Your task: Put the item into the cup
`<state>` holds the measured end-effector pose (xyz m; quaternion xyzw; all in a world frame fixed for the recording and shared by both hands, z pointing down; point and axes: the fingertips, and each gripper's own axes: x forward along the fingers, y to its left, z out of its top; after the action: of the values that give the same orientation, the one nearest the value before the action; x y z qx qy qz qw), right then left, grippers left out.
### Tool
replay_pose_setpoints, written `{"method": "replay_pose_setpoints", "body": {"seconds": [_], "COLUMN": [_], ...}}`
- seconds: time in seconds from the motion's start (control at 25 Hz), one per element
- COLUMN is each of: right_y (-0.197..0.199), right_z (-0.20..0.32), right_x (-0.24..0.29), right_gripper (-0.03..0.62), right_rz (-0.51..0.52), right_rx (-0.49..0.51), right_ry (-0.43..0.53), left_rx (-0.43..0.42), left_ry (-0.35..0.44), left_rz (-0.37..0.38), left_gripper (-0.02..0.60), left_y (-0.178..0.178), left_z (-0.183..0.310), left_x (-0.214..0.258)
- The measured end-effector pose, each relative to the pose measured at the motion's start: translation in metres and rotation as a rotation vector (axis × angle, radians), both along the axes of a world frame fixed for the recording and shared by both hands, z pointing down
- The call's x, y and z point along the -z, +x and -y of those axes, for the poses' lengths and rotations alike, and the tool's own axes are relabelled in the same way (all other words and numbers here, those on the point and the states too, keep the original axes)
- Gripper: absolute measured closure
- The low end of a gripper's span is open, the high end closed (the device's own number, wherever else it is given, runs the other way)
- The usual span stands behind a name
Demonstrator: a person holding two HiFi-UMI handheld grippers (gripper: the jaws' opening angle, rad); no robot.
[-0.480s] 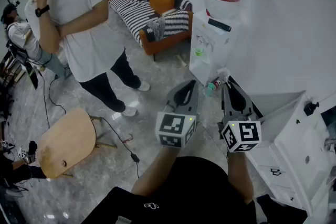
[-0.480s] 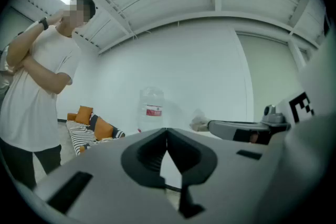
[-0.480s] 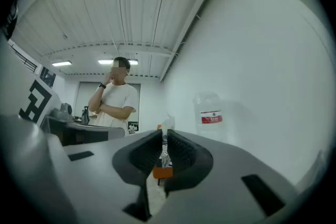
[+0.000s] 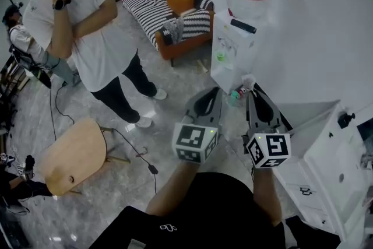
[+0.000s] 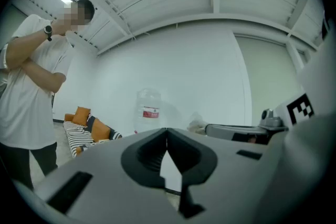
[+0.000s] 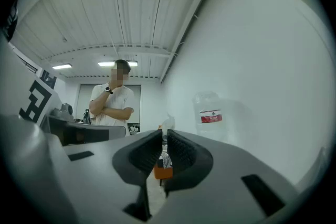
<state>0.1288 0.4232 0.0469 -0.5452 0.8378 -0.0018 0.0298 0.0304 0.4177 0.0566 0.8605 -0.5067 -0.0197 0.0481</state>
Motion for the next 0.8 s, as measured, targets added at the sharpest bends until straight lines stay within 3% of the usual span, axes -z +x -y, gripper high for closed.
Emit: {"method": "replay_pose_setpoints", "body": {"seconds": [0.6,0.8], "right_y": [0.039,0.056], "right_z": [-0.015,-0.026], "right_x": [-0.005,-0.019], "right_gripper": [0.559,0.559], "right_rz": [0.065,0.077], "right_rx": [0.027,0.03], "right_ry": [0.006,-0.026], "left_rx": [0.026,0.021], "left_ry": [-0.003,0.012], "left_rz": [-0.005,-0.057], "left_gripper": [0.569,0.569], "left_y": [0.028,0.034], "left_z": [-0.013,-0.027], "left_x": [0.0,0.003]}}
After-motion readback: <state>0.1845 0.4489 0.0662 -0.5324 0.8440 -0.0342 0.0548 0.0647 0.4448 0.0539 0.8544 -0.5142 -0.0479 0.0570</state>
